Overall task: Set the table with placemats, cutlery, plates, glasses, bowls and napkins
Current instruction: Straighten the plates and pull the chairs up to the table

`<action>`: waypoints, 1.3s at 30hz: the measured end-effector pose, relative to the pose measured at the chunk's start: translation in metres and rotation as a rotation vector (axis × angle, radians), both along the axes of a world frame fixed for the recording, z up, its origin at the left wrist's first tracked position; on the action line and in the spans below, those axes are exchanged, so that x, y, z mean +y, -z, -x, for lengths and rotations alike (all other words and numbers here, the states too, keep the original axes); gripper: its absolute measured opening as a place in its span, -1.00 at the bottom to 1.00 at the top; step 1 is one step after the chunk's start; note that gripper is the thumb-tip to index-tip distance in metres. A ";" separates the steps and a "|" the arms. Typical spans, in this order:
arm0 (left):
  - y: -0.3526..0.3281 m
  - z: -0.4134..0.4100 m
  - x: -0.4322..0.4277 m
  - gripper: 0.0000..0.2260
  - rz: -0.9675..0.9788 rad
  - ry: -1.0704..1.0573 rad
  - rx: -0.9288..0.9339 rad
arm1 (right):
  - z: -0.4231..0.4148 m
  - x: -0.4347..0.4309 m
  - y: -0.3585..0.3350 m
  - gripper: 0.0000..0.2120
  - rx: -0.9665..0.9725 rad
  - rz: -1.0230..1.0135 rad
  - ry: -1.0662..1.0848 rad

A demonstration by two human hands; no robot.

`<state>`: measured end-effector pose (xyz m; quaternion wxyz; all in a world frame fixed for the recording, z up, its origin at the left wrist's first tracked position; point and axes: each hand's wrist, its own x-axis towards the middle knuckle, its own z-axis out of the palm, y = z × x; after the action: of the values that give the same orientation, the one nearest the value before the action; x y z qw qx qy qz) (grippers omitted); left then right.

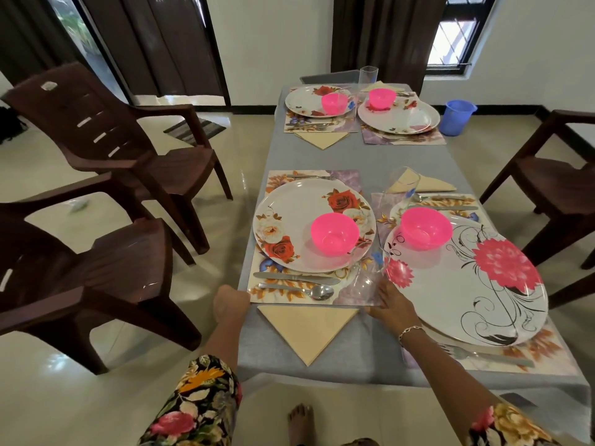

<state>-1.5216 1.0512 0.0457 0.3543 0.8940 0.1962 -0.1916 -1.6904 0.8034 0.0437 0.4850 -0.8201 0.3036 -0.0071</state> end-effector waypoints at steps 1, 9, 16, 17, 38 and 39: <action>0.000 0.000 0.000 -0.79 -0.001 0.002 0.001 | 0.000 0.000 0.000 -0.30 0.002 0.008 -0.006; -0.009 0.037 -0.009 -0.87 0.014 -0.090 -0.354 | 0.011 -0.003 0.000 -0.32 -0.084 -0.062 -0.024; -0.014 0.115 -0.065 -0.95 0.158 0.185 -0.591 | 0.068 -0.006 -0.006 -0.65 -0.210 0.452 0.023; -0.012 0.126 -0.072 -0.93 0.169 0.316 -0.645 | 0.079 -0.011 -0.003 -0.64 -0.217 0.580 0.055; 0.012 0.208 -0.131 -0.33 -0.514 1.690 -0.557 | 0.164 -0.050 0.009 -0.05 0.571 0.579 0.283; 0.014 0.209 -0.132 -0.26 -0.532 1.710 -0.598 | 0.163 -0.051 0.009 -0.05 0.568 0.569 0.280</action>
<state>-1.7302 0.9188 0.0319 -0.0864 0.7982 -0.5881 -0.0980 -1.8538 0.7522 0.0349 0.1305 -0.8415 0.5195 0.0700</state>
